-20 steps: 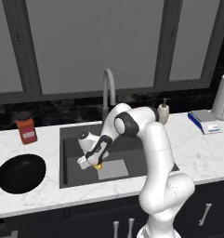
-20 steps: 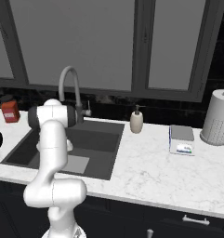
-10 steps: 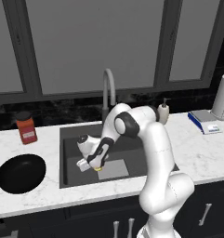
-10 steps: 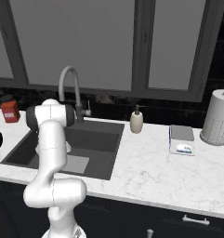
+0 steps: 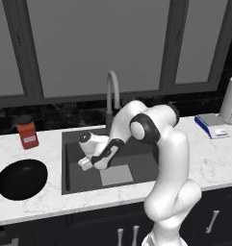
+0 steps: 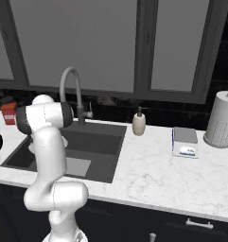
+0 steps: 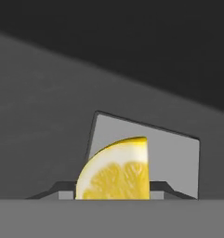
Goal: Pick the lemon wedge from the sink and place it in the bowl. Then pick the bowl and place it in the microwave. Then close the microwave door and press the start button.
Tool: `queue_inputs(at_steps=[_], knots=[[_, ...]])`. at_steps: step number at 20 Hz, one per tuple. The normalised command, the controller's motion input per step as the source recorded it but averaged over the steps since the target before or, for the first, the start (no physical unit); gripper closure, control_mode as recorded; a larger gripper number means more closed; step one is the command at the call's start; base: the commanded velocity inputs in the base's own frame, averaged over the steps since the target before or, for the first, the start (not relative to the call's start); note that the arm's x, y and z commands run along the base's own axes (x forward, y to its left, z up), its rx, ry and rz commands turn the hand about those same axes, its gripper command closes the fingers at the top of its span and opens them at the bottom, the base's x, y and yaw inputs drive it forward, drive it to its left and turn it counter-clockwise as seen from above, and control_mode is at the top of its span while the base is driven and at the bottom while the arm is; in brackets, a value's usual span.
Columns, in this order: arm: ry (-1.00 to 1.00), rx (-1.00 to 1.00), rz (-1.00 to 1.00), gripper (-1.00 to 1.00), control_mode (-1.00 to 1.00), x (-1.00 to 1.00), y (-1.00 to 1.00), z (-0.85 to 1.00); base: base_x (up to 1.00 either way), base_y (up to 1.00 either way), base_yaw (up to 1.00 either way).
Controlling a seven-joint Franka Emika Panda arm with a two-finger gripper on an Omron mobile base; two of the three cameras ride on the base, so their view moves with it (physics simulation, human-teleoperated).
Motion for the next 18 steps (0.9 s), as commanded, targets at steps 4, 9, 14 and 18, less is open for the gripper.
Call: queue_inputs(at_steps=[4, 9, 14, 18], knots=[[-0.07, 0.0, 0.0, 1.0, -1.0, -0.47, 0.0, 1.0, 0.0, 0.0, 0.0], [-0.03, 0.0, 0.0, 1.0, -1.0, -0.55, 0.0, 1.0, 0.0, 0.0, 0.0], [-0.01, 0.0, 0.0, 1.0, -1.0, -0.57, 0.01, 1.0, 0.0, 0.0, 0.0], [0.0, 0.0, 0.0, 1.0, -1.0, -0.57, 0.28, 1.0, 0.0, 0.0, 0.0]])
